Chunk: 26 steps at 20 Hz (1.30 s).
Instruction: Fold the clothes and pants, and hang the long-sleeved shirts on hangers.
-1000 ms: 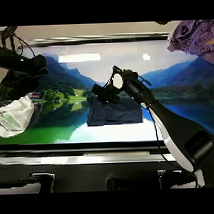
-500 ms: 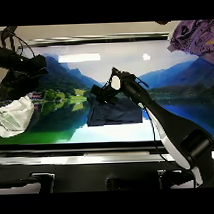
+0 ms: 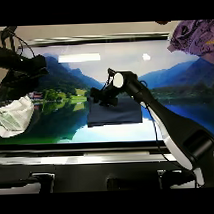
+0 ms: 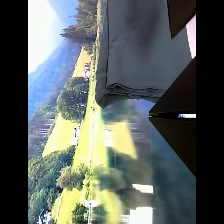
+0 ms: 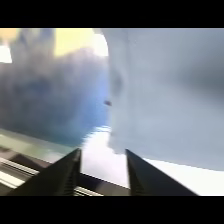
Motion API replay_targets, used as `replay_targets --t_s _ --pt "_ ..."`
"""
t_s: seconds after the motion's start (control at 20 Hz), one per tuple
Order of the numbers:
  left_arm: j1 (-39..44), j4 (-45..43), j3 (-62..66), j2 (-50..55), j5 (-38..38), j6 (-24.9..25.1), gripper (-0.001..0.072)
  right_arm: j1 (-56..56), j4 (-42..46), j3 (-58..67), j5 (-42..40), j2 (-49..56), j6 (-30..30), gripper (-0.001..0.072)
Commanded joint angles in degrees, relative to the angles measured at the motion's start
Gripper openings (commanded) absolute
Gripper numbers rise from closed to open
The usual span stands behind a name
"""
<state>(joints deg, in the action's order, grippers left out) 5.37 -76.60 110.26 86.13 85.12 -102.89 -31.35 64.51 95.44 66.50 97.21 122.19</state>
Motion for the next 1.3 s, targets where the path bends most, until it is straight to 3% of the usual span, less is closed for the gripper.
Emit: replay_targets --t_s 0.0,0.25,0.45,0.55,0.65,0.75,1.05,1.25 --pt "0.0 0.0 0.0 0.0 0.0 0.0 0.0019 6.0 4.8 0.1 7.3 -3.7 -7.2 0.0434" --pt "0.0 0.0 0.0 0.0 0.0 0.0 0.0019 28.7 1.5 -1.0 11.7 -6.4 -18.2 0.0480" --pt "0.0 0.0 0.0 0.0 0.0 -0.2 0.0019 44.9 -12.5 -10.1 9.9 -5.2 -34.7 0.0474" --pt "0.0 0.0 0.0 0.0 0.0 -0.2 0.0019 48.3 -11.7 -14.4 9.8 -4.3 -40.2 0.0482" --pt "0.0 -0.2 0.0 0.2 0.0 -0.2 0.0019 48.6 -8.0 -17.0 10.1 -3.7 -40.7 0.0480" --pt "0.0 -0.2 0.0 0.5 0.0 -0.2 0.0019 47.8 -7.5 -17.4 10.0 -3.2 -37.5 0.0481" --pt "0.0 -0.2 -0.1 1.1 0.0 -0.2 0.0019 47.4 -26.1 -18.2 15.3 6.5 -46.4 0.0485" --pt "0.0 -0.2 -0.1 1.3 0.0 -0.2 0.0019 43.6 -27.6 -18.3 15.5 9.8 -48.9 0.0484"
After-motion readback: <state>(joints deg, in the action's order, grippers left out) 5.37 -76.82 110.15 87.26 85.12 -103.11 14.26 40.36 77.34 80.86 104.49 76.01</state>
